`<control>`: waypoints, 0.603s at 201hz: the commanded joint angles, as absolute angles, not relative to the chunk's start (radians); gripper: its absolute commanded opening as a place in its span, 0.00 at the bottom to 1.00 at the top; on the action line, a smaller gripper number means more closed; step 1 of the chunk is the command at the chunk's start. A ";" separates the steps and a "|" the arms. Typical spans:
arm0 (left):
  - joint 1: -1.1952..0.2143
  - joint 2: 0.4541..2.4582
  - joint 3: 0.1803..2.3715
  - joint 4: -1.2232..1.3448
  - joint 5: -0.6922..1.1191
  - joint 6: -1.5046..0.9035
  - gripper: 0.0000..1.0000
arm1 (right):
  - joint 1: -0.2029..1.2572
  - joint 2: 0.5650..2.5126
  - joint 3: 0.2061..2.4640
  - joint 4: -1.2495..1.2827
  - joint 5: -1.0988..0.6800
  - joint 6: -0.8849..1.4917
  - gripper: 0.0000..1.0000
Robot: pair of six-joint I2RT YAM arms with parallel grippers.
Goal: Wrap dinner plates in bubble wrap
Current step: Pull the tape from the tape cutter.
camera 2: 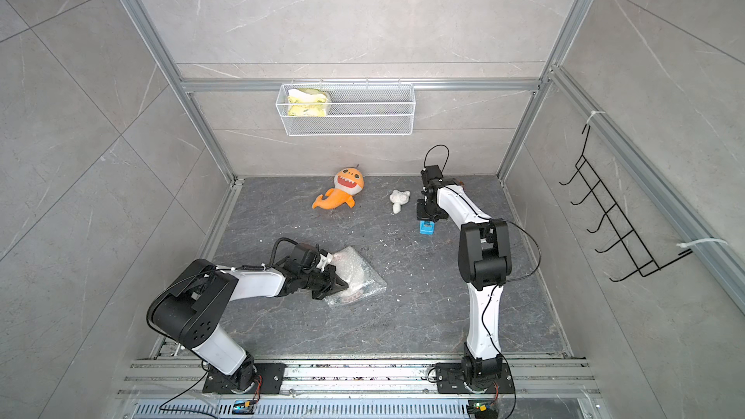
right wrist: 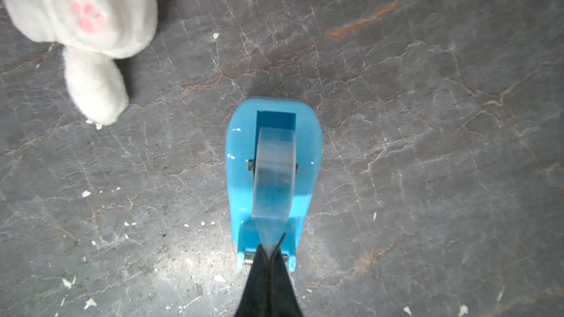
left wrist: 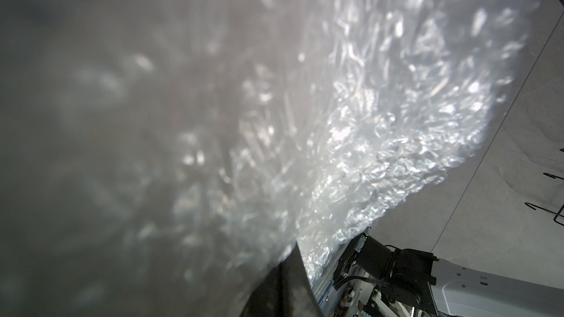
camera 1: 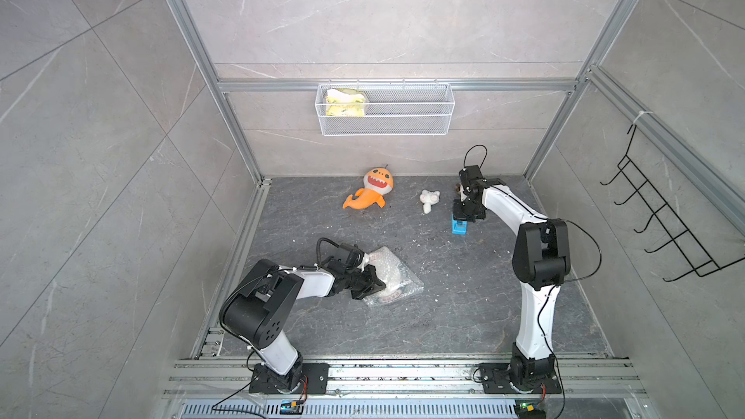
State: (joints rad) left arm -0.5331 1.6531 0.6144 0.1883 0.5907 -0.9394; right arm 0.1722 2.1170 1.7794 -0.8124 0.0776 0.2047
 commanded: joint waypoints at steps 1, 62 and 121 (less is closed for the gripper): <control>-0.518 1.701 0.568 0.055 0.465 -0.946 0.01 | 0.183 2.048 1.755 -0.857 0.050 0.187 0.00; -0.518 1.704 0.560 0.068 0.469 -0.948 0.01 | 0.184 1.956 1.622 -0.829 -0.009 0.200 0.00; -0.518 1.715 0.549 0.104 0.478 -0.958 0.01 | 0.186 1.846 1.465 -0.805 -0.044 0.220 0.00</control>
